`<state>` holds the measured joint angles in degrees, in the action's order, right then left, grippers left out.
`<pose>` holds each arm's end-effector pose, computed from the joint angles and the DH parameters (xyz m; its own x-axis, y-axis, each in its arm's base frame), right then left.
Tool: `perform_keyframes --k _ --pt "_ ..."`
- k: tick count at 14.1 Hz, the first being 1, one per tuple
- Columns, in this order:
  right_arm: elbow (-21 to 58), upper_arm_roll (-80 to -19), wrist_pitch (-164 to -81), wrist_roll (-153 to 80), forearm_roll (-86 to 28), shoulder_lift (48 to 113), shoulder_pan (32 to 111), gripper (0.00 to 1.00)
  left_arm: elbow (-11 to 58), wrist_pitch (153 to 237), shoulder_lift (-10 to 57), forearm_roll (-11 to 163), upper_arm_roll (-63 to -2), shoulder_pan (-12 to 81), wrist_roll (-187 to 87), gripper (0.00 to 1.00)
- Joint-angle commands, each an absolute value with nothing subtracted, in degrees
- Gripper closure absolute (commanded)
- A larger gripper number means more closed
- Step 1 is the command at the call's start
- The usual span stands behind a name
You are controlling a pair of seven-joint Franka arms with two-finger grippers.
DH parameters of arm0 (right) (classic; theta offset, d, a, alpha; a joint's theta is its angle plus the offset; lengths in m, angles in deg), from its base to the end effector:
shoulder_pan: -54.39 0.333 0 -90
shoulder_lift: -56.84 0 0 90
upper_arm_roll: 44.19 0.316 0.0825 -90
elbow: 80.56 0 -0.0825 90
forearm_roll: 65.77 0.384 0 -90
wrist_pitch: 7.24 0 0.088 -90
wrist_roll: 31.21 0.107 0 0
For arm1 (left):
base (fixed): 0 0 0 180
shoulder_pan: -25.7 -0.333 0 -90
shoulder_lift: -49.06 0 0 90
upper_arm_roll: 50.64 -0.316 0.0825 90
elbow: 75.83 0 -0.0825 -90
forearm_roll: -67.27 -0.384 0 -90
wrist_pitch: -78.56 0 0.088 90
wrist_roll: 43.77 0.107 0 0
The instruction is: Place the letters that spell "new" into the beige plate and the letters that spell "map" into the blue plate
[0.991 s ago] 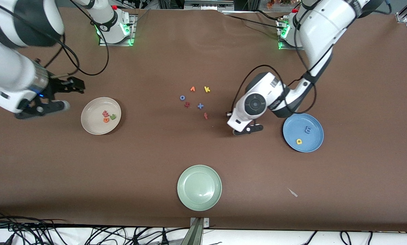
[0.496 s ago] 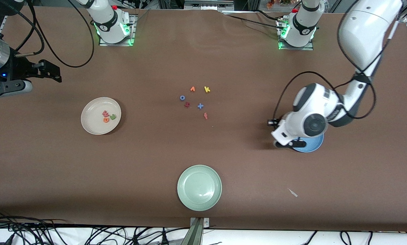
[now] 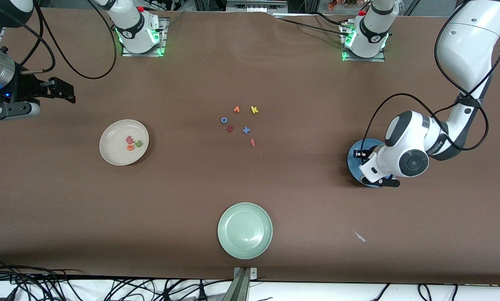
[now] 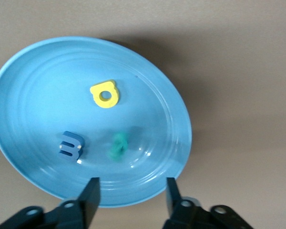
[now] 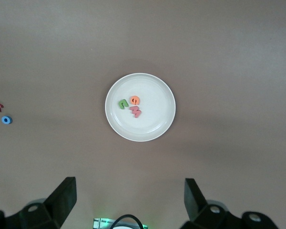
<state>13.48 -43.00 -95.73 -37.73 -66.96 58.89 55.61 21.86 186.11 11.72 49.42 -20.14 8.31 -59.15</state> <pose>0.5570 0.0210 0.5695 0.9789 0.1544 -0.1336 0.1564 -0.9877 0.0048 0.6200 -0.0932 0.2294 0.9274 -0.0721 -0.3671 -0.0875 -0.9958 -0.0253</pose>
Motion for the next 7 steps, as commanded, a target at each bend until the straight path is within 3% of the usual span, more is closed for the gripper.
perform_keyframes --k 1,4,7 --pt "16.03 -40.76 -96.62 -33.96 -67.97 56.22 53.42 0.0 21.29 183.51 16.07 48.1 -19.0 8.73 -57.92 0.0" --pt "15.77 -40.67 -96.88 -30.42 -68.15 56.31 52.11 0.0 16.65 180.44 23.72 49.16 -18.12 8.82 -57.83 0.0" --pt "13.84 -39.53 -96.45 -30.51 -68.67 56.66 51.93 0.0 6.3 175.79 26.73 49.16 -16.8 8.73 -57.74 0.0"
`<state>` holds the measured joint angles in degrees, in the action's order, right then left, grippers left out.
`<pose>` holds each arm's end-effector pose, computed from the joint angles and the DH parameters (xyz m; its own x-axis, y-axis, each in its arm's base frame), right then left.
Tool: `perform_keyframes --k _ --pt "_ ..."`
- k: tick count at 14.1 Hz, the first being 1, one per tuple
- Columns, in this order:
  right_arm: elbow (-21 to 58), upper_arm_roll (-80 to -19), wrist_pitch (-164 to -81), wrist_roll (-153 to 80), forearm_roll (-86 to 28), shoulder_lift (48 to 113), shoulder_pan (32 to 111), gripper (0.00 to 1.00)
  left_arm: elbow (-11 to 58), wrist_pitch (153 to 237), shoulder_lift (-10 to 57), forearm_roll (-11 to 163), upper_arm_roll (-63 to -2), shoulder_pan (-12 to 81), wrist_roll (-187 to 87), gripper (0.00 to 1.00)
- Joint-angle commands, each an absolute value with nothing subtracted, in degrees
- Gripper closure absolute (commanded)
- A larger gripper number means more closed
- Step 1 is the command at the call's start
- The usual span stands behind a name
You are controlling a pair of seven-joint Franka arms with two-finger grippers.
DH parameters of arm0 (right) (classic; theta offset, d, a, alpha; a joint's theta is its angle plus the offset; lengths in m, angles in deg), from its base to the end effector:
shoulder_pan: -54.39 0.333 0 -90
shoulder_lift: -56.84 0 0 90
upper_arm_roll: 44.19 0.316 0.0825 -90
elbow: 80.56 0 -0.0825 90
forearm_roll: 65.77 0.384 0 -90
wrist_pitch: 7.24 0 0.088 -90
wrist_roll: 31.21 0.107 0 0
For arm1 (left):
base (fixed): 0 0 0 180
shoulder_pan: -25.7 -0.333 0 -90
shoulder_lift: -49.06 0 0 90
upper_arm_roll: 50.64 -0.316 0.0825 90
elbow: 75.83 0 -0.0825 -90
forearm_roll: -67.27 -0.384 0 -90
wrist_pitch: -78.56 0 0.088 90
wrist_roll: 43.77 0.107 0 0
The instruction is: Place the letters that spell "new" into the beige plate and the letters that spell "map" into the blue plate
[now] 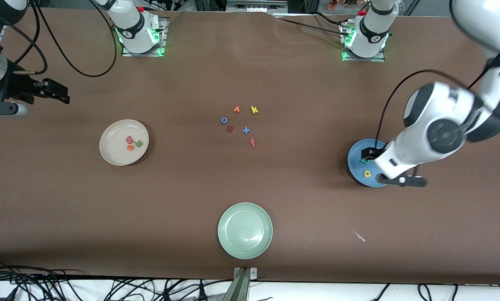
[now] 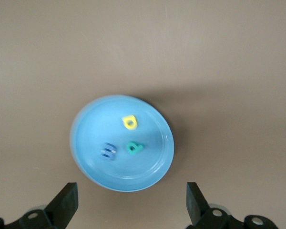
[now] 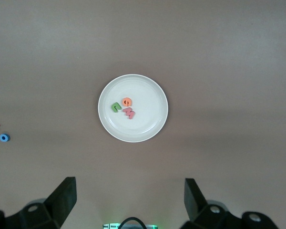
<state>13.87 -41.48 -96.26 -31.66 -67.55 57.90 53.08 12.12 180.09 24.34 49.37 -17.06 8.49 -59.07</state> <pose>0.5538 0.0099 0.5766 0.9931 0.0317 -0.1129 0.0352 -0.9990 0.0292 0.6480 -0.1081 0.4294 0.9928 -0.0666 -0.0993 -0.0758 -0.9929 -0.0922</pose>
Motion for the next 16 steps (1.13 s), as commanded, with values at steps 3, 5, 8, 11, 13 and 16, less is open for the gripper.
perform_keyframes --k 3,5,8,11,13,16 --pt "13.4 -39.35 -96.36 -31.29 -68.5 56.75 50.7 0.0 -0.16 170.76 29.35 50.81 -17.58 9.08 -53.72 0.0" --pt "13.4 -39.35 -96.36 -31.13 -68.41 56.84 50.69 0.0 3.51 170.85 34.79 56.42 -24.74 12.05 -51.07 0.0" --pt "13.4 -39.35 -96.36 -30.95 -68.41 56.92 51.13 0.0 10.64 171.02 42.71 63.3 -41.65 24.09 -48.35 0.0" --pt "12.78 -39.44 -96.36 -31.04 -68.59 57.27 51.4 0.0 21.6 177.16 50.79 63.22 -46.13 27.44 -47.9 0.0" --pt "12.69 -39.35 -96.27 -31.04 -68.59 57.37 51.49 0.0 24.27 177.44 52.74 63.49 -47.56 28.24 -47.9 0.0" --pt "12.6 -39.35 -96.01 -31.12 -68.59 57.45 51.49 0.0 23.14 176.13 52.22 63.66 -47.47 28.16 -47.9 0.0"
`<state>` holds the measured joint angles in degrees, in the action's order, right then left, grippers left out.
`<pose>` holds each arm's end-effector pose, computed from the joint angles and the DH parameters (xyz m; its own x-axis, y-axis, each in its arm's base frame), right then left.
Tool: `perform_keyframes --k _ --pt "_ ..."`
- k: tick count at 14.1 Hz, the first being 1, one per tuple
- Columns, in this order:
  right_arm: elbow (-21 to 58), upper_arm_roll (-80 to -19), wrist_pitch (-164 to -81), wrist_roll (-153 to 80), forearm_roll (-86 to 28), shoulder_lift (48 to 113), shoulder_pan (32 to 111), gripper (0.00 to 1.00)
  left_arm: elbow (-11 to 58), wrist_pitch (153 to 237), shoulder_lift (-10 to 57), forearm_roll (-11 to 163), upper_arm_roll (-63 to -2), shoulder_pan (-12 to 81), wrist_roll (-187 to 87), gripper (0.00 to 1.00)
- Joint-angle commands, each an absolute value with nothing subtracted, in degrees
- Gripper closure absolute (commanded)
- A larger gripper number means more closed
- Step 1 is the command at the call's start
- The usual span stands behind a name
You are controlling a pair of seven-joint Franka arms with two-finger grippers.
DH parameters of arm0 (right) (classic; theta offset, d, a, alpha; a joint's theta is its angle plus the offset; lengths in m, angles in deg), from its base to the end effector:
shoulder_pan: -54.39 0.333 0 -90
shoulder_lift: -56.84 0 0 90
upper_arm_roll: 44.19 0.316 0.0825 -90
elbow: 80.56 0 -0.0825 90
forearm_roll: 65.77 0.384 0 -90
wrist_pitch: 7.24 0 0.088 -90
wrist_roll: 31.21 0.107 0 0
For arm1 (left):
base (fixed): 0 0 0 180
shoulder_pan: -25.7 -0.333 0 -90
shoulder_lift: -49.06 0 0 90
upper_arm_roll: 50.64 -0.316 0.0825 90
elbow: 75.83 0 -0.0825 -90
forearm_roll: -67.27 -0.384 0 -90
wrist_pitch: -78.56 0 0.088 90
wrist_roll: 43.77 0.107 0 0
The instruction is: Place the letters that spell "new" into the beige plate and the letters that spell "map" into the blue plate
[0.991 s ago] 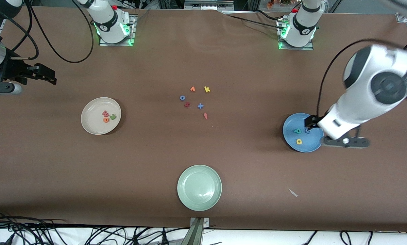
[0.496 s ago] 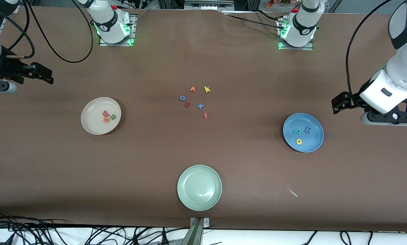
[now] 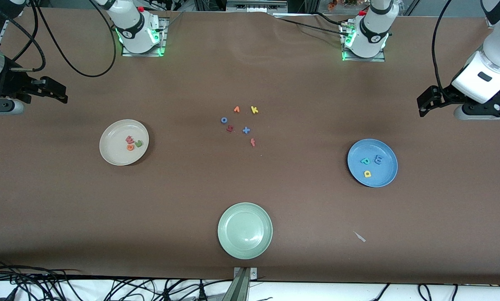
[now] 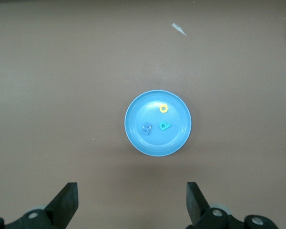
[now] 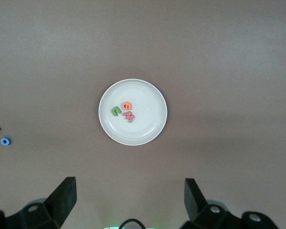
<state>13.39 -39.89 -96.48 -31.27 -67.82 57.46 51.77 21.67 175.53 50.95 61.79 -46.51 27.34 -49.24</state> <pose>0.5528 0.0121 0.5851 0.9952 0.0298 -0.0929 0.0332 -0.9988 0.0347 0.5509 -0.0471 0.5916 0.9993 -0.0172 0.0322 -0.0141 -0.9954 -0.0948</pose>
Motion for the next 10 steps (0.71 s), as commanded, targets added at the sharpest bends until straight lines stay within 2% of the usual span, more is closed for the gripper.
perform_keyframes --k 1,4,10 --pt "12.6 -39.35 -96.01 -31.12 -68.59 57.45 51.49 0.0 22.18 174.73 52.22 64.01 -47.39 28.42 -47.99 0.0" --pt "12.6 -39.35 -96.01 -31.12 -68.5 57.36 51.49 0.0 21.64 173.4 51.34 69.19 -47.47 26.49 -47.55 0.0" --pt "12.6 -39.35 -95.57 -30.95 -68.59 57.36 51.49 0.0 21.29 172.44 51.43 68.94 -47.38 26.66 -47.72 0.0"
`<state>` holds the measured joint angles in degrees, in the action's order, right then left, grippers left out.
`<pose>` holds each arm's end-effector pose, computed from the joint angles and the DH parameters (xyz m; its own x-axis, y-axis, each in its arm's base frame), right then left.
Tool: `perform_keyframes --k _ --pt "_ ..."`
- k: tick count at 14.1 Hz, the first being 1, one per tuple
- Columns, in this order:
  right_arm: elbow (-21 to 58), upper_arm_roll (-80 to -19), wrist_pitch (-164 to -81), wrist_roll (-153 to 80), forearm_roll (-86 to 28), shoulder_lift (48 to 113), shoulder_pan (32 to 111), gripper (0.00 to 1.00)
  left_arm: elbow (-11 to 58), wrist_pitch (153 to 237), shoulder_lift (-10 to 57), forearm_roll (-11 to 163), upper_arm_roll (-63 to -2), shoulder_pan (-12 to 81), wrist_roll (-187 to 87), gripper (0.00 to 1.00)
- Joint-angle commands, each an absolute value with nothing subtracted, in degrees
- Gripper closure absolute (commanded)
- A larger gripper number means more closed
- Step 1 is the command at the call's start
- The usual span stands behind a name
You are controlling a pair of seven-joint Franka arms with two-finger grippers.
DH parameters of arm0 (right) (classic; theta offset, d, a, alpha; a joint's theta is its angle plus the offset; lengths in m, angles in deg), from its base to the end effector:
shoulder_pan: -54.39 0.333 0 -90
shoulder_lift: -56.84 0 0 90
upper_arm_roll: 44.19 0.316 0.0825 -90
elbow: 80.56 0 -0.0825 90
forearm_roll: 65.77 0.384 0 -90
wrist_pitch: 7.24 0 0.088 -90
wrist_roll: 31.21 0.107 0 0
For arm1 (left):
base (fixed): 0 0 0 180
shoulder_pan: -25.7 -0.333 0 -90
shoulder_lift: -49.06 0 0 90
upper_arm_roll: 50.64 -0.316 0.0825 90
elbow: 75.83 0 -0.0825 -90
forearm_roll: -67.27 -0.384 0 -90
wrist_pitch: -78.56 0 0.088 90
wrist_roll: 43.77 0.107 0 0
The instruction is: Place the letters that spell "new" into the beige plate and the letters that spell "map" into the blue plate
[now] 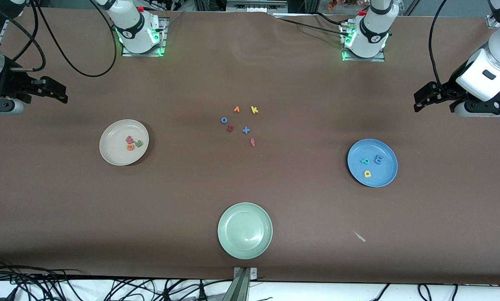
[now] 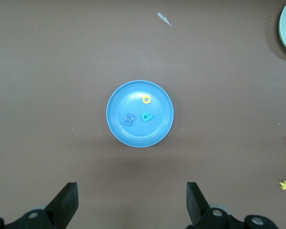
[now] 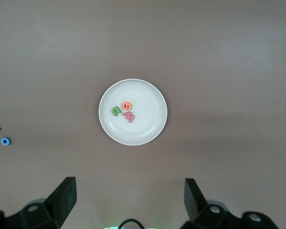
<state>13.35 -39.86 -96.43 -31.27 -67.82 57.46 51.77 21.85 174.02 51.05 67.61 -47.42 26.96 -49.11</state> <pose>0.5528 0.0124 0.5854 0.9952 0.0303 -0.0931 0.0337 -0.9988 0.0347 0.5476 -0.0440 0.5883 0.9999 0.0156 -0.0044 0.0156 -0.9999 0.0036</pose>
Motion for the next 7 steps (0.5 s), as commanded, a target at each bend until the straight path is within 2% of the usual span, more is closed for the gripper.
perform_keyframes --k 1,7 --pt "12.52 -39.35 -95.57 -30.86 -68.5 57.36 51.49 0.0 20.85 172.34 51.26 68.94 -47.38 26.75 -47.81 0.0" --pt "12.6 -39.27 -95.57 -30.77 -68.5 57.36 51.49 0.0 20.59 172.34 51.17 68.94 -47.21 26.75 -47.81 0.0"
